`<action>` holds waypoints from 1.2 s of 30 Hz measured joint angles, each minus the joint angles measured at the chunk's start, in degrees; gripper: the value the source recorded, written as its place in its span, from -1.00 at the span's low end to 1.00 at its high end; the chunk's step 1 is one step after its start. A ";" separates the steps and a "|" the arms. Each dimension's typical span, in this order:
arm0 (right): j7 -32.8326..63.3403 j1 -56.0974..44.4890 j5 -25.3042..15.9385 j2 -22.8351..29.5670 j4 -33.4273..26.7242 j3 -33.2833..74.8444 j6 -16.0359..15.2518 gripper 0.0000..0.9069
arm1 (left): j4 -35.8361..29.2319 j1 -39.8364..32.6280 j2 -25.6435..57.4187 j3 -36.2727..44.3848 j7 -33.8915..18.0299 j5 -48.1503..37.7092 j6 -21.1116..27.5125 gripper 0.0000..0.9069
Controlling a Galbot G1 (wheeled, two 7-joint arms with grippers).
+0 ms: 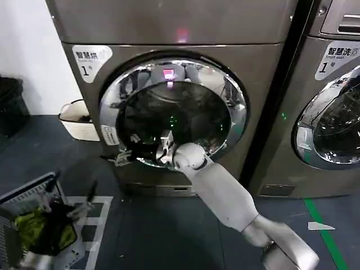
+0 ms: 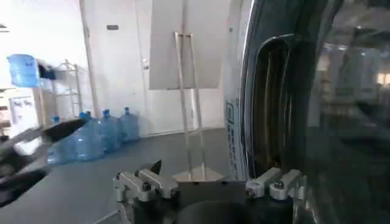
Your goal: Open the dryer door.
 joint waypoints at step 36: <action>-14.54 0.96 14.62 -27.90 26.66 -11.18 0.20 1.00 | 11.64 -8.94 12.47 -1.07 1.14 -3.85 0.91 1.00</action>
